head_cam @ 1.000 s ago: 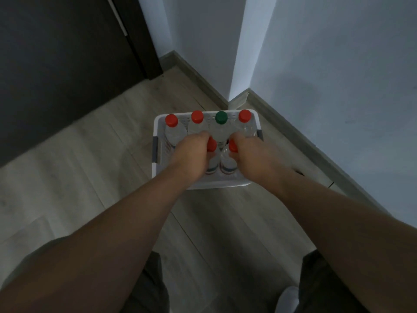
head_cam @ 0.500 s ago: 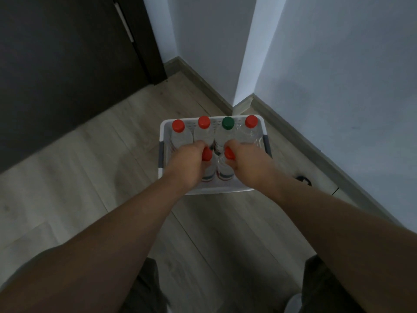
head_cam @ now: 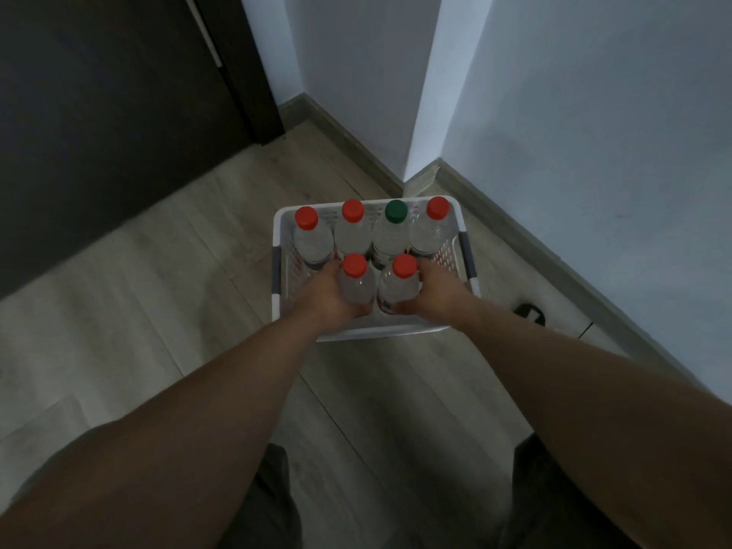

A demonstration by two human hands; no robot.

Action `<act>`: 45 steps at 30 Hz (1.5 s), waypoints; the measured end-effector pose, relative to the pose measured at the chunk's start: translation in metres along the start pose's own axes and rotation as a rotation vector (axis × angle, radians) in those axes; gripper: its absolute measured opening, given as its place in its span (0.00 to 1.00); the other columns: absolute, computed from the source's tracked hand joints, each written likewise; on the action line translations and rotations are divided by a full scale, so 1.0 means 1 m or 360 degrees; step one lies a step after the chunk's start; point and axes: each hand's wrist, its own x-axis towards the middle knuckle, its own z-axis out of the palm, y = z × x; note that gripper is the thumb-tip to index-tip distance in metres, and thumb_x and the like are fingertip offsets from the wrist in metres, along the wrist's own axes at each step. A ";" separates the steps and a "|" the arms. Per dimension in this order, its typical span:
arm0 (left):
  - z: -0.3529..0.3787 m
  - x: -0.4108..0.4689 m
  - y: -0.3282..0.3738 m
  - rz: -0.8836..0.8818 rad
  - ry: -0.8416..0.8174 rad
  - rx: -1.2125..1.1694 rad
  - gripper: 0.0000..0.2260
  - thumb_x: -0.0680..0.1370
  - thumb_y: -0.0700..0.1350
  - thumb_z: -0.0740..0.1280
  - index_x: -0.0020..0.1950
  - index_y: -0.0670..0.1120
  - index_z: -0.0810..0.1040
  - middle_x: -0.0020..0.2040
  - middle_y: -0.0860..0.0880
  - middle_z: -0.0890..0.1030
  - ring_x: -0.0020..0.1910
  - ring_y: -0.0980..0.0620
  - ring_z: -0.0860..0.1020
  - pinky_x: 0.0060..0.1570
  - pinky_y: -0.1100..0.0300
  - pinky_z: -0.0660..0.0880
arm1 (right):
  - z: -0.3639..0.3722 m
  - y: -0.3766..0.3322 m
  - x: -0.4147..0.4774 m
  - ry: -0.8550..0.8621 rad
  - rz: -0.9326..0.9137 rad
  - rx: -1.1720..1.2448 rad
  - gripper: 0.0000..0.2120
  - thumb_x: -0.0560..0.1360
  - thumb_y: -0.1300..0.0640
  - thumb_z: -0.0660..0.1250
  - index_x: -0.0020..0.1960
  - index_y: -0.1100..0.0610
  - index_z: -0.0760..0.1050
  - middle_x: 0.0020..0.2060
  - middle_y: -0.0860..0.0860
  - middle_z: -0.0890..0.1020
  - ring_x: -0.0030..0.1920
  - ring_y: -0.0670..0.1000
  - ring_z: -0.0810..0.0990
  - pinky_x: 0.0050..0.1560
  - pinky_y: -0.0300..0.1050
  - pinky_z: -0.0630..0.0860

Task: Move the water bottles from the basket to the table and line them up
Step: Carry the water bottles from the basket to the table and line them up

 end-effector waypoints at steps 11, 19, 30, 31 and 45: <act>-0.034 -0.018 0.016 0.0029 0.0125 -0.0340 0.30 0.65 0.57 0.82 0.64 0.53 0.78 0.57 0.56 0.84 0.57 0.53 0.82 0.60 0.46 0.79 | -0.040 -0.028 -0.029 0.0013 -0.0163 0.0240 0.29 0.73 0.51 0.78 0.71 0.48 0.73 0.60 0.43 0.81 0.58 0.45 0.80 0.56 0.40 0.77; -0.071 -0.053 0.080 0.0207 0.0310 -0.1133 0.25 0.66 0.59 0.79 0.61 0.61 0.78 0.58 0.58 0.84 0.58 0.53 0.83 0.58 0.45 0.81 | -0.080 -0.066 -0.065 0.0172 -0.0332 0.0909 0.31 0.69 0.35 0.77 0.69 0.38 0.72 0.65 0.40 0.79 0.68 0.48 0.77 0.68 0.63 0.76; -0.064 -0.067 0.125 0.0165 0.0402 -0.1295 0.42 0.62 0.78 0.63 0.68 0.54 0.77 0.56 0.55 0.86 0.53 0.56 0.85 0.51 0.58 0.82 | -0.080 -0.092 -0.085 0.0217 -0.0517 0.0950 0.35 0.76 0.31 0.61 0.78 0.43 0.59 0.68 0.44 0.78 0.65 0.47 0.81 0.63 0.54 0.81; -0.065 -0.067 0.125 0.0133 0.0389 -0.1293 0.45 0.60 0.80 0.63 0.68 0.54 0.77 0.56 0.55 0.86 0.54 0.54 0.85 0.53 0.54 0.81 | -0.079 -0.091 -0.085 0.0210 -0.0496 0.0940 0.36 0.75 0.33 0.66 0.78 0.45 0.60 0.68 0.45 0.79 0.65 0.49 0.81 0.63 0.54 0.81; -0.066 -0.069 0.133 -0.0188 0.0432 -0.1182 0.40 0.53 0.76 0.74 0.60 0.58 0.77 0.55 0.55 0.84 0.55 0.50 0.83 0.57 0.47 0.80 | -0.086 -0.084 -0.080 0.0310 -0.0155 0.1338 0.28 0.67 0.44 0.81 0.64 0.47 0.78 0.54 0.49 0.87 0.54 0.55 0.87 0.60 0.66 0.80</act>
